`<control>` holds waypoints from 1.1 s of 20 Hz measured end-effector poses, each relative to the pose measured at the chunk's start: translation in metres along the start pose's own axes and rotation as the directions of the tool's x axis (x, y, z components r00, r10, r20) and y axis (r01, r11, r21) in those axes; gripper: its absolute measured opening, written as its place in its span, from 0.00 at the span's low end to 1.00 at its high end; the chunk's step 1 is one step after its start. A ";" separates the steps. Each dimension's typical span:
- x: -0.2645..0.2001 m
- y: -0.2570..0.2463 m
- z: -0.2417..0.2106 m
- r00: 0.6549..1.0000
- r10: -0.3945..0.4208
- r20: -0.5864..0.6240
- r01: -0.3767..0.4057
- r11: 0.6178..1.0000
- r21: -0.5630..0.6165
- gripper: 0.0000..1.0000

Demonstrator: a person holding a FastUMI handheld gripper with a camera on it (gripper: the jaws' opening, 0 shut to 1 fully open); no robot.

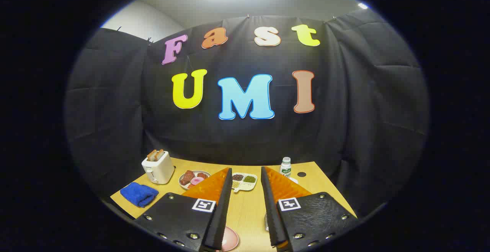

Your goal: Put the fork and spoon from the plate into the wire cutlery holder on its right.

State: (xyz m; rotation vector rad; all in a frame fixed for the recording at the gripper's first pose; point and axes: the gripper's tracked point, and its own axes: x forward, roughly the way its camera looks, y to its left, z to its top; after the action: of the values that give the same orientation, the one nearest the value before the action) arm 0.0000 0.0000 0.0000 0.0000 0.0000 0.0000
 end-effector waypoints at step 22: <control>0.022 0.049 -0.098 0.956 0.143 -0.257 -0.157 0.987 -0.034 0.46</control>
State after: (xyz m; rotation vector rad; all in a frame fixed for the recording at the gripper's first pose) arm 0.0223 0.0491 -0.0976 -0.0543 0.2570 0.1523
